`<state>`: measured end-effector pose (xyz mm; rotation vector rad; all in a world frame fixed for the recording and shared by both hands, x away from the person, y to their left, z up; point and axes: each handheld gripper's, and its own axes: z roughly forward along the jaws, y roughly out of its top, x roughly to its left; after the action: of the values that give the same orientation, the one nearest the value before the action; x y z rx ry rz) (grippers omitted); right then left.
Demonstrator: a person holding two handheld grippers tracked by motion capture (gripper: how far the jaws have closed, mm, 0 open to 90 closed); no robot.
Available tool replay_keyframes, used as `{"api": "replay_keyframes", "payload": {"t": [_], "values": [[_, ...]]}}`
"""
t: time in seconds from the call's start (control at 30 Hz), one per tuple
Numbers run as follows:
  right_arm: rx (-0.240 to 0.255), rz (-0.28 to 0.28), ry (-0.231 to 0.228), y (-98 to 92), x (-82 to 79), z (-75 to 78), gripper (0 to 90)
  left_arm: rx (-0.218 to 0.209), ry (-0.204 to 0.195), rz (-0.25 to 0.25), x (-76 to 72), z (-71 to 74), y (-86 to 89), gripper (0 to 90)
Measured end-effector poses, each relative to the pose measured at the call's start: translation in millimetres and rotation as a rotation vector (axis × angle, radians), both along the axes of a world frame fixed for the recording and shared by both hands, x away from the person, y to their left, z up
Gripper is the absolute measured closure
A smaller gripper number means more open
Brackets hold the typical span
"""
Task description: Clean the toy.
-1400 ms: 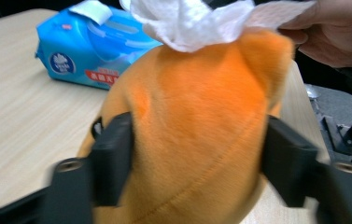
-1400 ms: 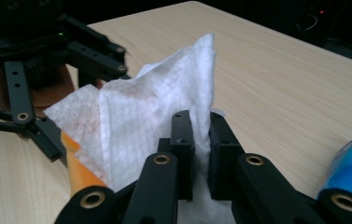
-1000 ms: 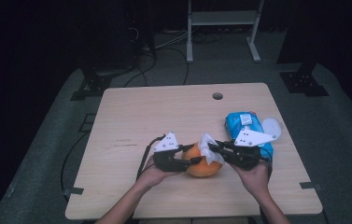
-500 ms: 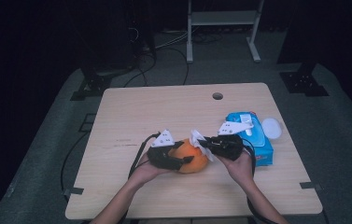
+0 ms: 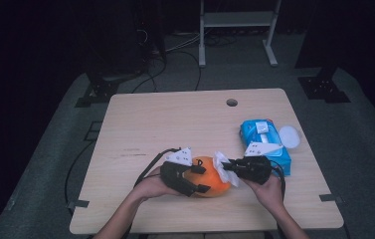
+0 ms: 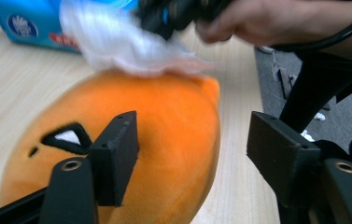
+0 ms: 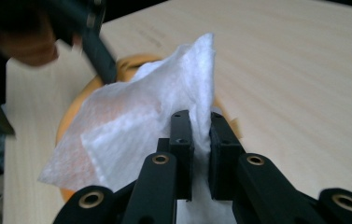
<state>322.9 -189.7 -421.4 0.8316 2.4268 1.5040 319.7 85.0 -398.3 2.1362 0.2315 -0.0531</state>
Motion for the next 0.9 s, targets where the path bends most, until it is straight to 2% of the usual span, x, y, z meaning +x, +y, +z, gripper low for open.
{"api": "replay_keyframes", "payload": {"t": [0.07,0.13,0.17,0.2,0.27,0.3,0.37,0.43,0.47,0.57,0.63,0.7,0.8,0.9], "values": [[-0.003,0.033,0.006,3.7,-2.3,-4.2,81.5,-0.046,-0.055,0.066,2.1,2.7,2.6,24.3],[0.003,0.066,0.015,5.2,-4.3,-3.9,81.5,-0.087,-0.084,0.152,7.6,2.0,5.0,22.6],[-0.009,0.079,0.007,6.0,-6.2,-2.9,81.5,-0.100,-0.085,0.181,10.2,-0.3,5.7,22.4],[-0.015,0.091,0.002,6.8,-7.9,-2.2,81.3,-0.086,-0.070,0.187,12.7,-3.8,5.7,22.5],[-0.024,0.085,-0.007,5.3,-11.3,-0.9,81.1,0.002,-0.064,0.181,13.7,-14.4,2.8,22.8],[-0.022,0.077,-0.011,3.7,-11.9,-0.4,80.8,0.007,-0.053,0.161,12.4,-20.4,3.1,22.8],[-0.009,0.054,-0.009,-2.8,-12.0,0.7,80.6,-0.002,-0.030,0.144,11.5,-19.9,4.6,22.7],[-0.025,0.033,-0.007,-6.9,-12.9,-0.3,80.6,0.019,-0.047,0.116,10.3,-14.6,7.2,22.6],[-0.020,0.030,0.008,-9.4,-12.7,-2.7,80.6,0.014,-0.051,0.105,10.3,-13.2,7.7,22.6],[-0.022,0.046,0.019,-8.5,-14.0,-7.2,80.7,-0.031,-0.074,0.095,8.5,-9.0,5.1,18.7],[-0.014,0.072,0.015,-6.0,-14.9,-6.5,80.7,-0.042,-0.090,0.085,7.6,-8.7,-0.1,14.6],[-0.010,0.088,0.002,-3.1,-15.8,-5.1,80.7,-0.015,-0.105,0.074,6.6,-11.0,-5.9,11.8],[-0.008,0.101,-0.004,-1.1,-16.8,-5.1,80.6,0.025,-0.101,0.064,6.3,-20.5,-12.2,11.8],[-0.013,0.097,0.006,-2.7,-15.9,-7.3,80.6,0.028,-0.093,0.056,6.1,-28.7,-14.4,13.1]]}}
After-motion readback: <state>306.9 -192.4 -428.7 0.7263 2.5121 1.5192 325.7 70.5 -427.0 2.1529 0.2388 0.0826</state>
